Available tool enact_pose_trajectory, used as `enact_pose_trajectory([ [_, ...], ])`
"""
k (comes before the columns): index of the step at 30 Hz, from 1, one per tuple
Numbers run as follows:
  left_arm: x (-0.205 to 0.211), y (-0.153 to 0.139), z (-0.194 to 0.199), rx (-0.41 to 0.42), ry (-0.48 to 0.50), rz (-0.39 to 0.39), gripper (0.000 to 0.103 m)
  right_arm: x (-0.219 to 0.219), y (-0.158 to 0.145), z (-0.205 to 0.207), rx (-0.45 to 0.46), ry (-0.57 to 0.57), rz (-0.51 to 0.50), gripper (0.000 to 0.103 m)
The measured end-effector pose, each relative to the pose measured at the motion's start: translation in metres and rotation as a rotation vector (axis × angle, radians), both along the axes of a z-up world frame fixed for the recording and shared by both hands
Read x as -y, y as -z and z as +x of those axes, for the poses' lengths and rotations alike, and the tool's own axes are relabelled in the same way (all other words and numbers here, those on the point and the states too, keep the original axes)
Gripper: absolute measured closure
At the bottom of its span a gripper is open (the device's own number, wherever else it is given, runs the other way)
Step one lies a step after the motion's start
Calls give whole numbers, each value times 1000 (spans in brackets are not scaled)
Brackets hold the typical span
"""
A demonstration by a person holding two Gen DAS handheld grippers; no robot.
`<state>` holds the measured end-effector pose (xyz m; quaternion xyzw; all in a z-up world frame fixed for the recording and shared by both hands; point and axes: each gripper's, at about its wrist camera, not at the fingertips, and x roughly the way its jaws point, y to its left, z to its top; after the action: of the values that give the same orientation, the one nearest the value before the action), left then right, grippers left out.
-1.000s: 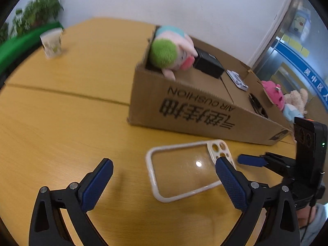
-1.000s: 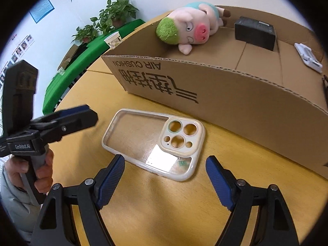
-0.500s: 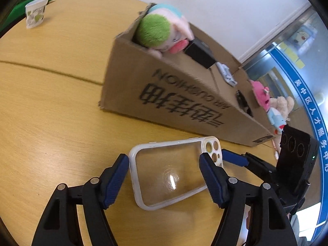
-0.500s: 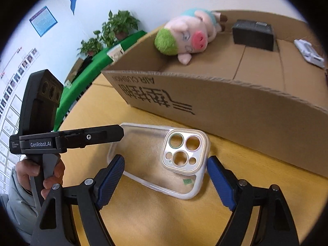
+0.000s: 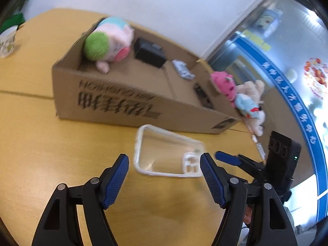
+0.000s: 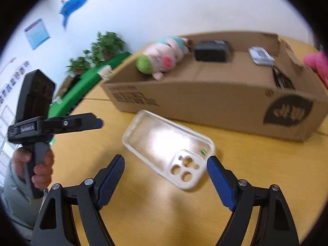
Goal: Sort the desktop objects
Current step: 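Move the left gripper to the clear phone case and grasp its rim, then lift the phone case with the left gripper and carry it over the box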
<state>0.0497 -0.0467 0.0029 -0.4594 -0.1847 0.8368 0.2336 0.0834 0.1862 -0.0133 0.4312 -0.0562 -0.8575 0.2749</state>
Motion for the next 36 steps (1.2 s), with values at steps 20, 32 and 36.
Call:
enact_pose_trajectory([
  [20,-39,47,-25,86,100,-242,99,-19,32,-14,47,159,185,89],
  [32,-45,-71,-8,-214,75,-164,99,-38,-84,2,-275,250,127,91],
  [36,-37,-111,-30,-310,52,-158,99,-31,-121,-28,-355,231,114,91],
])
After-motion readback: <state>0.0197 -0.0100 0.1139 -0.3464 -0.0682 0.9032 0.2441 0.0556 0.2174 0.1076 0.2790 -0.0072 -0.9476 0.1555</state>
